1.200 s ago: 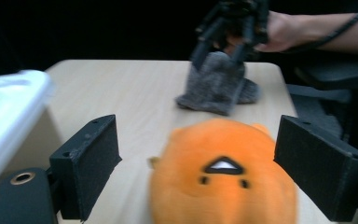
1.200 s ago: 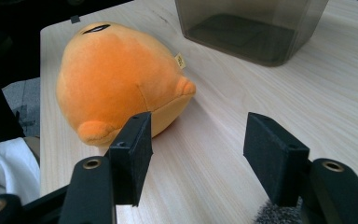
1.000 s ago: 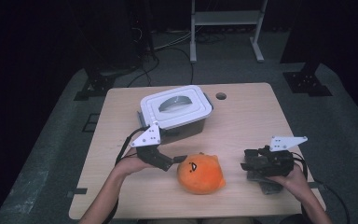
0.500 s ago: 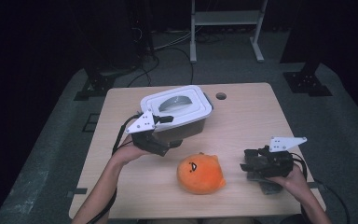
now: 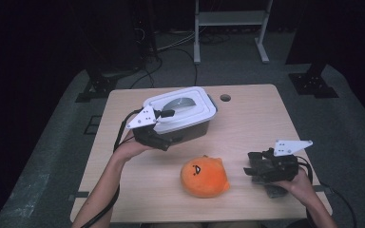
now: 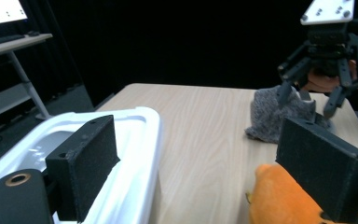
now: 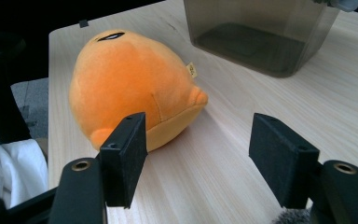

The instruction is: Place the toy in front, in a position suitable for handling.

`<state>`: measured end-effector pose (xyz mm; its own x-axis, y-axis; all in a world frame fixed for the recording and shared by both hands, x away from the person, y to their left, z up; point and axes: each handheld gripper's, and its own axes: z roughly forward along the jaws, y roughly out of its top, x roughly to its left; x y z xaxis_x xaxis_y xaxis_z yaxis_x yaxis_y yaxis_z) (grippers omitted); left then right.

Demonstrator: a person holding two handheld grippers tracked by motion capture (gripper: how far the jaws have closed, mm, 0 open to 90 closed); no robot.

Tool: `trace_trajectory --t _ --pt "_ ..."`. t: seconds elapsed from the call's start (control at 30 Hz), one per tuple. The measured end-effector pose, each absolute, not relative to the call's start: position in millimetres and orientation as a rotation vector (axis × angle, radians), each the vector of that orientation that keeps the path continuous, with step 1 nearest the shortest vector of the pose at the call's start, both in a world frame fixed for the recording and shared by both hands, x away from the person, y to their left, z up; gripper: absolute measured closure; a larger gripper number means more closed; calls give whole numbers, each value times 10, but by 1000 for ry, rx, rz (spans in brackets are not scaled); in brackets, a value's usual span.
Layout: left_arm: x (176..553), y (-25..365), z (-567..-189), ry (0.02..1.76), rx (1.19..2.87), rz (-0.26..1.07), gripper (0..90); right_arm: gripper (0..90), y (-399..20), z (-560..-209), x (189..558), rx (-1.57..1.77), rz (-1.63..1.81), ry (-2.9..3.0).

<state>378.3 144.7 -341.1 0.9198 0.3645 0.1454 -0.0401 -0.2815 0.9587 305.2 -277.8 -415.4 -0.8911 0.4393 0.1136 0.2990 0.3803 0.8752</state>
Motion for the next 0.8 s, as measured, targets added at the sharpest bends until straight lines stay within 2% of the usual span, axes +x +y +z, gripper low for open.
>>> trace_trajectory --t 0.8 --pt "4012 1527 -3408 283 1791 449 112 352 -2667 -4156 3029 627 1519 2529"
